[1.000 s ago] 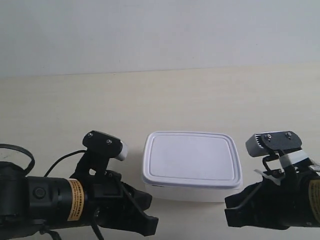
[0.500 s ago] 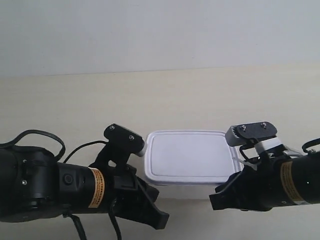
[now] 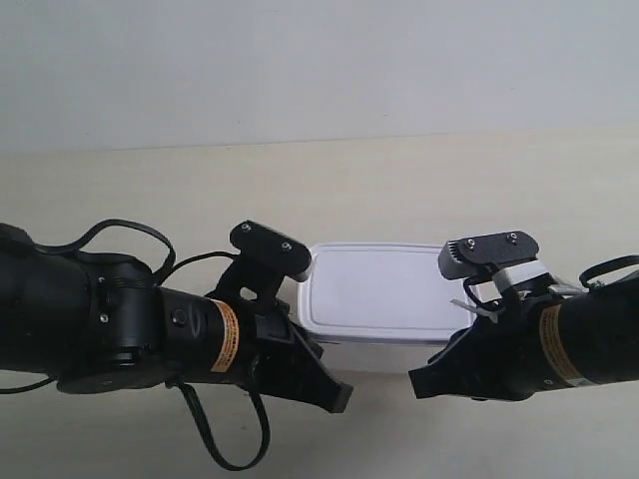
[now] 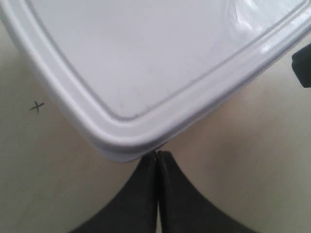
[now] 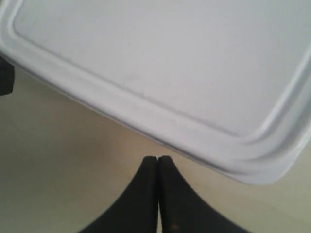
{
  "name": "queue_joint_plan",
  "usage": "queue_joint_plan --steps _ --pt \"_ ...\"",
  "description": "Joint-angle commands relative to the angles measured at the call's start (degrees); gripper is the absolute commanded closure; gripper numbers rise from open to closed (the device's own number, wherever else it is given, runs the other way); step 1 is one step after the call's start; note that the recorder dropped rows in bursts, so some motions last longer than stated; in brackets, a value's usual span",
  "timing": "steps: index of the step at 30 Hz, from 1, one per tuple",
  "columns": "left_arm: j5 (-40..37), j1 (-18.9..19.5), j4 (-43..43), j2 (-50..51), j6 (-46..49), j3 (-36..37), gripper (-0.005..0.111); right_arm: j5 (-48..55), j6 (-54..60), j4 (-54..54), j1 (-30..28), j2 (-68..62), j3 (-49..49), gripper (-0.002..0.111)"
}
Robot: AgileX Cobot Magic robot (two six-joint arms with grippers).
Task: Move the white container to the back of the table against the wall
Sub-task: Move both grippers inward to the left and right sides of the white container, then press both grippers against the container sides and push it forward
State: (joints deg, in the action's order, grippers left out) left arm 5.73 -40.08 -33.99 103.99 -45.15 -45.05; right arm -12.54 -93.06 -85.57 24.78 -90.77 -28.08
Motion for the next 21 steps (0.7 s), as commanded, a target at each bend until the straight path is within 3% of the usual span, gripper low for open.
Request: queue_joint_plan --steps 1,21 --pt "-0.7 0.3 -0.2 0.5 0.2 -0.8 0.107 1.7 0.1 0.2 0.3 -0.1 -0.5 0.108" --pt "1.5 3.6 -0.3 4.8 0.1 -3.9 0.107 5.5 0.1 0.2 0.3 -0.1 -3.2 0.108"
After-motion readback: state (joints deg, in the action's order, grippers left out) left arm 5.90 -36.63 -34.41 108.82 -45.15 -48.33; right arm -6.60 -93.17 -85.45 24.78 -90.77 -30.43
